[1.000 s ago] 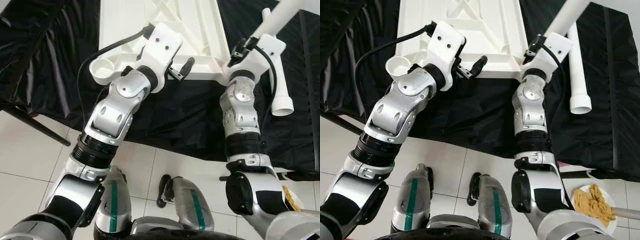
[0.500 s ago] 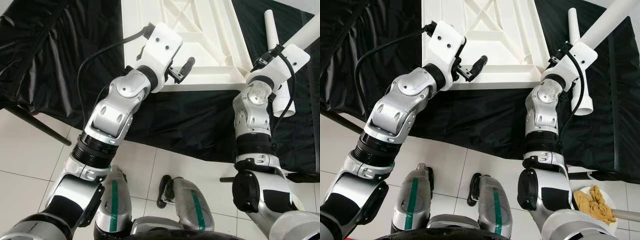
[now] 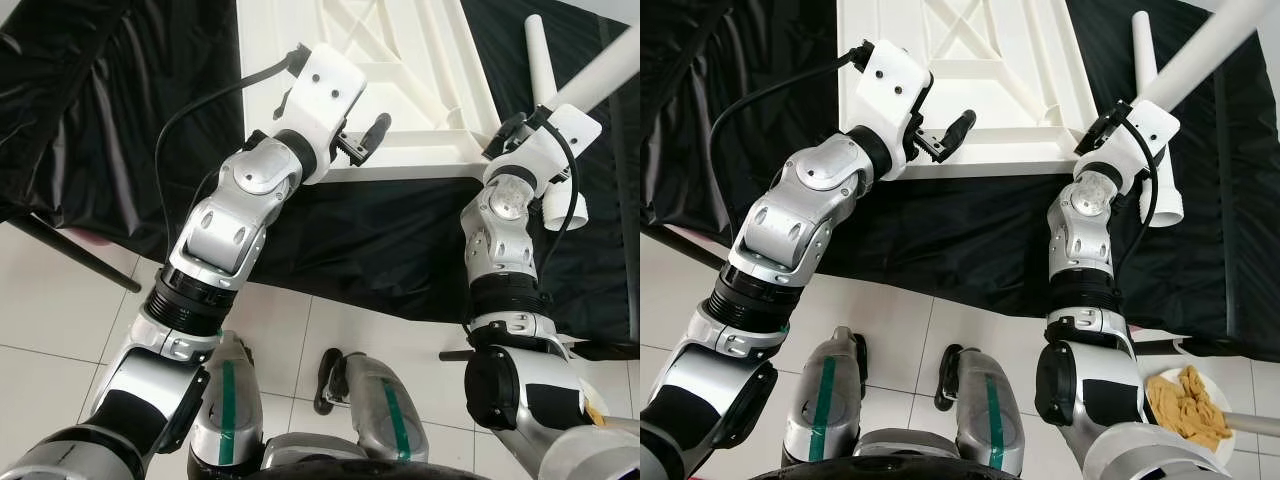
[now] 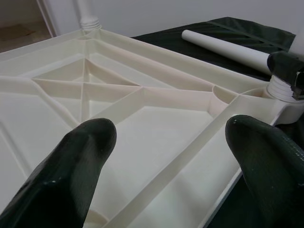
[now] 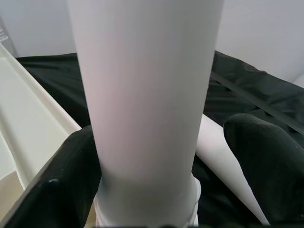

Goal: Building children table

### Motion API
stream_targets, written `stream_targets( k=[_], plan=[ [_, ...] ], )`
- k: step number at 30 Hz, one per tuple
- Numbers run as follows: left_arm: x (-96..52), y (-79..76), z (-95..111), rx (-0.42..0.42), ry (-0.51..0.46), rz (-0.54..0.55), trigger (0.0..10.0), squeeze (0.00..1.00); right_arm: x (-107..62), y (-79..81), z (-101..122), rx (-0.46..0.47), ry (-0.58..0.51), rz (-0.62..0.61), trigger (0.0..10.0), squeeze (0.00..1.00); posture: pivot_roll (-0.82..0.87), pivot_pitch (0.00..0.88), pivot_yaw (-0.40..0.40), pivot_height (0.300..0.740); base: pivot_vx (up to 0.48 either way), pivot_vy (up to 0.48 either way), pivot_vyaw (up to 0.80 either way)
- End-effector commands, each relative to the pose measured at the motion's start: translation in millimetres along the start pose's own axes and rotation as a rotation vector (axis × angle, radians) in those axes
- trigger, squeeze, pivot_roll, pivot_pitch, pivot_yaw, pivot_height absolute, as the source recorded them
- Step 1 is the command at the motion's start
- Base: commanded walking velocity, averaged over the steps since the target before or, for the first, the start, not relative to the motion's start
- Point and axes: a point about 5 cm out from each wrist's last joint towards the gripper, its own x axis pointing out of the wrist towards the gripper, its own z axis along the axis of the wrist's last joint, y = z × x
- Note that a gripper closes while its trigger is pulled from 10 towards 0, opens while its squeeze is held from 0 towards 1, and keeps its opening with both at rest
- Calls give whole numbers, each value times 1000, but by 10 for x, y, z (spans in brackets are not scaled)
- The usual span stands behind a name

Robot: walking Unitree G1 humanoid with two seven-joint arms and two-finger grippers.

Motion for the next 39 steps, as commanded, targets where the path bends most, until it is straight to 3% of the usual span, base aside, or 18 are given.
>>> stream_targets(
  k=[1, 2, 11, 17, 23, 28, 39],
  plan=[
    [18, -45, 33, 17, -1, -35, 10000, 0, -29, -19, -87, -17, 20, 48, 10000, 992, 138, 100, -86, 740, 0, 0, 0],
    [18, -44, 33, 17, -1, -35, 10000, 0, -38, 13, -87, -6, 25, 88, 10000, 0, 137, 100, -87, 740, 0, 0, 0],
    [21, -42, 34, 18, -1, -35, 10000, 0, -42, 48, -83, 13, 21, 172, 10000, 0, 134, 100, -87, 740, 0, 0, 0],
    [21, -44, 32, 19, 0, -39, 10000, 0, 36, 22, 46, 34, -31, 372, 10000, 0, 130, 95, -82, 740, 0, 0, 0],
    [23, -69, 23, 20, 5, -57, 10000, 0, 93, -13, 117, 33, -50, 441, 10000, 0, 126, 90, -81, 740, 0, 0, 0],
    [-40, -219, -99, -1, 37, -178, 10000, 0, 163, -59, 162, 2, -50, 515, 10000, 0, 124, 82, -80, 740, 0, 0, 0],
    [-181, -336, -203, -74, 57, -314, 10000, 0, 224, -141, 157, -42, -26, 615, 10000, 0, 126, 76, -77, 740, 0, 0, 0]
  ],
)
